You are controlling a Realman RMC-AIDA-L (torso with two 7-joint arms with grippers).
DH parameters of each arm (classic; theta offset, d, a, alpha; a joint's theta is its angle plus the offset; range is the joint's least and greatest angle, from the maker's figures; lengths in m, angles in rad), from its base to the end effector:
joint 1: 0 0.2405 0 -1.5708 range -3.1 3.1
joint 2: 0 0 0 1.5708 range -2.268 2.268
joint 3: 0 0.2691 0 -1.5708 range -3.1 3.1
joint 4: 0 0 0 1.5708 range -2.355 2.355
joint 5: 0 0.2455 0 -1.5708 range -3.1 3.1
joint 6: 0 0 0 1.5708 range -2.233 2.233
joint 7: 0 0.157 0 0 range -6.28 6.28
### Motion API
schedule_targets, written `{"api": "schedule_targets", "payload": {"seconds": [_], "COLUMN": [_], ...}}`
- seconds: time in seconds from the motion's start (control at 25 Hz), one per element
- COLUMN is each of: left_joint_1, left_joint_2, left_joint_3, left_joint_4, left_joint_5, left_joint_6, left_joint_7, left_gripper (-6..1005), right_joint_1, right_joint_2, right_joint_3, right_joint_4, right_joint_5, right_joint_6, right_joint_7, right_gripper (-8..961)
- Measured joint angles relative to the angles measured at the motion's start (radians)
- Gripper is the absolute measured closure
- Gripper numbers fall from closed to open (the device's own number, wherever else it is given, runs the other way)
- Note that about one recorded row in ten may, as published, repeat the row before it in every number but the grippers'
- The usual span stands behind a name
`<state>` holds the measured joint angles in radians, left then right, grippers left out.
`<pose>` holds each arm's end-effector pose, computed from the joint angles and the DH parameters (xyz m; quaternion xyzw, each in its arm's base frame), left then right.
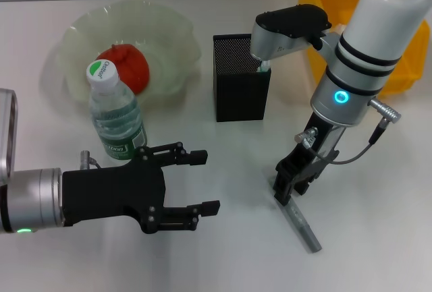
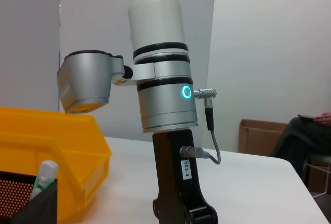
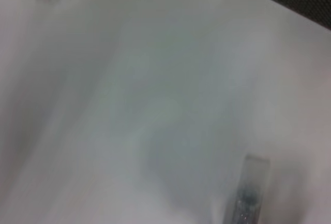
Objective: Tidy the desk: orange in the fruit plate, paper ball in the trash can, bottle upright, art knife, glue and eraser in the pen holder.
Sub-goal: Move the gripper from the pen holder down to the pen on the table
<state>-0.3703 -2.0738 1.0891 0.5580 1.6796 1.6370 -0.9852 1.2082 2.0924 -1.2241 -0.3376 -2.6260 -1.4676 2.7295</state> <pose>-0.2895 0.2944 -0.0660 -0.9518 -0.0728 -0.2916 0.0619 0.1693 0.4099 -0.1141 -0.8281 0.4744 -0.2969 0.0315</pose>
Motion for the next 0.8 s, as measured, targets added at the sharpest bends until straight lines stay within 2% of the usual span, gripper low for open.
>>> {"api": "schedule_targets", "payload": {"seconds": [0.8], "left_joint_1": [-0.021], "left_joint_2": [0.0], "left_joint_3": [-0.004], "left_joint_4": [-0.033], "left_joint_5": [-0.001], "left_joint_6": [-0.002], "left_joint_7": [0.012], "left_gripper": [215], "right_joint_1": [-0.008], "right_joint_2": [0.0], "right_joint_3": [0.0], "right_joint_4": [0.0], "right_joint_5": [0.001], "right_joint_6": [0.01], "right_joint_7": [-0.008], "right_gripper": [566]}}
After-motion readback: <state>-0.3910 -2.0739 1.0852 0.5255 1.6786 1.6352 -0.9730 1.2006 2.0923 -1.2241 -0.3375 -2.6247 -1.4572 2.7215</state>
